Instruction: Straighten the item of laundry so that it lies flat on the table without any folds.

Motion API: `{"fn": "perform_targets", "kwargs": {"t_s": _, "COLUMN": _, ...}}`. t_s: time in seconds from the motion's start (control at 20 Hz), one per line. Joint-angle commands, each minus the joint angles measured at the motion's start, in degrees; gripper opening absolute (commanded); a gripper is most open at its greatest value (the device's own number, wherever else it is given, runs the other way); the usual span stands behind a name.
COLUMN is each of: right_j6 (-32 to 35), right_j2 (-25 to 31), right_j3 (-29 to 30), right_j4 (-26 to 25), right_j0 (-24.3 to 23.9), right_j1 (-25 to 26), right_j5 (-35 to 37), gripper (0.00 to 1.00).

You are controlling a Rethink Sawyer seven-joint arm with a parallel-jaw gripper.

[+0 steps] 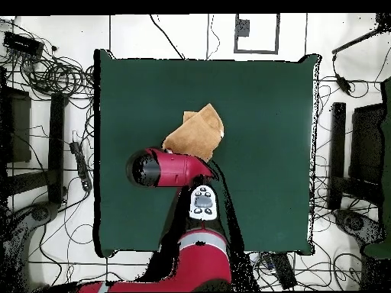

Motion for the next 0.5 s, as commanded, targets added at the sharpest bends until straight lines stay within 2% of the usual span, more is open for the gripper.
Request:
{"fn": "perform_targets", "kwargs": {"t_s": 0.05, "right_j6": 16.44, "right_j2": 1.28, "right_j3": 1.88, "right_j4": 5.37, "right_j0": 3.17, "right_j1": 1.51, "right_j5": 3.45, "gripper": 0.00}}
{"fn": "perform_targets", "kwargs": {"t_s": 0.5, "right_j6": 16.40, "right_j2": -0.79, "right_j3": 1.36, "right_j4": 6.96, "right_j0": 4.93, "right_j1": 2.20, "right_j5": 1.03, "gripper": 0.00}}
